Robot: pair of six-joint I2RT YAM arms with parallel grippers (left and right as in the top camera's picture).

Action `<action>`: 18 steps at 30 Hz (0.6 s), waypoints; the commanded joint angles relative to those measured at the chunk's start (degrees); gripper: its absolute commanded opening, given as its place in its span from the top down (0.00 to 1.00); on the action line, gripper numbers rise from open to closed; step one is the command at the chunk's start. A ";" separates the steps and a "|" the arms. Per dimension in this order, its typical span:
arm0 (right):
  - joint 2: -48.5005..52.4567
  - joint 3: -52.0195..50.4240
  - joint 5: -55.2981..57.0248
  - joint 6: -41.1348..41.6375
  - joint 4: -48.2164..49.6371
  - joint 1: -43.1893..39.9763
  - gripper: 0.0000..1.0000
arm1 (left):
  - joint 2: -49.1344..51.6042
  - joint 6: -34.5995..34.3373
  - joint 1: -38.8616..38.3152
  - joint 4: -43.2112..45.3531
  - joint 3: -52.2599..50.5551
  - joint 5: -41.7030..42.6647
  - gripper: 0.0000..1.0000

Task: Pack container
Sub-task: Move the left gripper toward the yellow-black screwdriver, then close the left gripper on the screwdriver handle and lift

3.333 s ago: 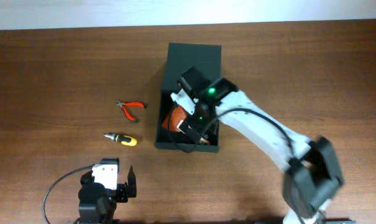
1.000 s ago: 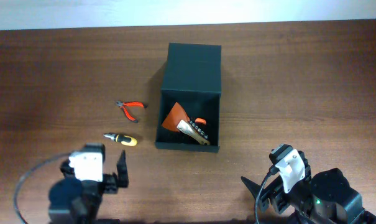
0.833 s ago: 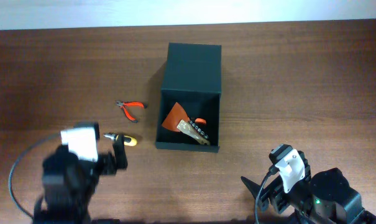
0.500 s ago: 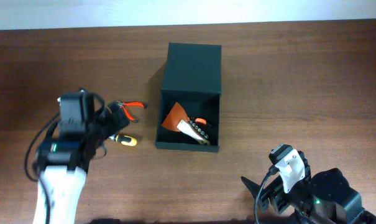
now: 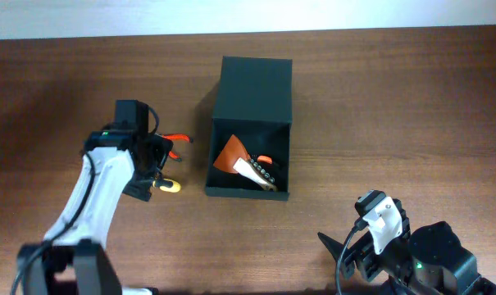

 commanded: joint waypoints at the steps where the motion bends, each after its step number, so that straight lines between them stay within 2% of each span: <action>1: -0.28 0.15 0.92 0.66 0.17 -0.04 0.01 | 3.67 -3.96 0.31 1.33 1.05 2.69 0.01; 4: -0.28 0.15 0.92 0.66 0.17 -0.07 0.01 | 6.78 -3.96 0.31 2.99 1.05 4.20 0.00; 7: -0.28 0.15 0.92 0.66 0.17 -0.04 0.01 | 9.05 -3.96 0.31 3.82 1.05 5.86 0.09; 9: -0.28 0.15 0.92 0.66 0.17 -0.04 0.01 | 10.29 -3.96 0.42 3.80 1.05 6.71 0.11; 18: -0.28 0.15 0.92 0.66 0.17 -0.04 0.01 | 14.45 -3.96 0.52 3.80 0.98 9.07 0.11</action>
